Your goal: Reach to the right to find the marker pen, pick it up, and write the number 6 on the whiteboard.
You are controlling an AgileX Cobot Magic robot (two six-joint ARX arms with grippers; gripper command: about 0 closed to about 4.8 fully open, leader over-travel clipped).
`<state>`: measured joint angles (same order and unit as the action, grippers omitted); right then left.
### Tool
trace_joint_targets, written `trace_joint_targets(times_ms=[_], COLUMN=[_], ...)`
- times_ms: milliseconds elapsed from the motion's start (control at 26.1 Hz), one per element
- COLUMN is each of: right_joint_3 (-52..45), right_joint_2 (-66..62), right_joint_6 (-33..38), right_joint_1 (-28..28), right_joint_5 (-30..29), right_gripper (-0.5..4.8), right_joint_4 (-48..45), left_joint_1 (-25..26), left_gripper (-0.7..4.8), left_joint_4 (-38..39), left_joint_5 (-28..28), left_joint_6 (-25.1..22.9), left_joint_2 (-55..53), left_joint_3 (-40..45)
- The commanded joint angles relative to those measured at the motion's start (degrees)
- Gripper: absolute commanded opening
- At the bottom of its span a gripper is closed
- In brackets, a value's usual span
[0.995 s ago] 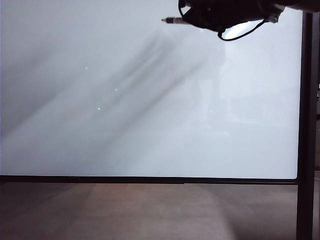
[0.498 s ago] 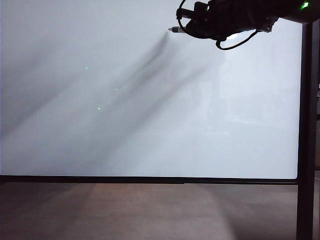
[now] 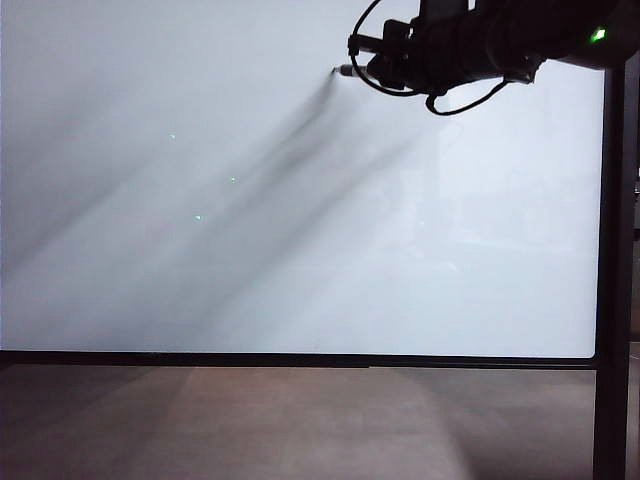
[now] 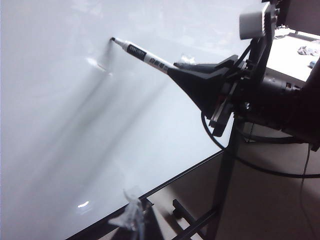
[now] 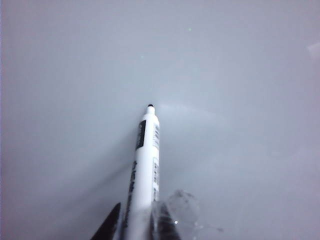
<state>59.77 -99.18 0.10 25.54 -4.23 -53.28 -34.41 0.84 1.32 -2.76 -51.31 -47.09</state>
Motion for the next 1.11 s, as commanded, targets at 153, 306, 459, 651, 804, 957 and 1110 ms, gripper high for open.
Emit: trace_joint_targets(times_ms=[153,306,459,651,804,957,1110], right_joint_3=[2.12,2.27,2.27,2.23,2.19,2.14,2.14], right_joint_2=[-0.57,-0.57,-0.55,-0.48,-0.31,0.2,0.22], right_joint_6=[-0.17,-0.15,-0.13,-0.09,0.24,0.31,0.31], right_joint_1=[0.04,0.04,0.04,0.04,0.04,0.04,0.04], right_joint_5=[0.31,0.33,0.33,1.31,2.49,3.26,4.68], right_gripper=[0.31,0.31,0.31,0.3,0.3,0.3,0.3], right_joint_4=[-0.76,-0.48,0.24,0.74,0.79,1.22,1.57], left_joint_1=[-0.09,-0.09,-0.09,-0.09,-0.09,-0.09,-0.09], left_gripper=[-0.06,-0.06,-0.06,-0.06,-0.06,-0.06,-0.06], left_joint_4=[-0.9,-0.9,-0.9,-0.9,-0.9,-0.9,-0.9], left_joint_5=[0.24,0.22,0.24,0.24,0.24,0.24,0.22], left_joint_6=[0.17,0.17,0.17,0.17,0.17,0.17,0.17], left_joint_2=[0.15,0.15,0.15,0.15,0.15,0.15,0.15], left_joint_3=[-0.2,-0.2,-0.2,-0.2,-0.2,-0.2,-0.2])
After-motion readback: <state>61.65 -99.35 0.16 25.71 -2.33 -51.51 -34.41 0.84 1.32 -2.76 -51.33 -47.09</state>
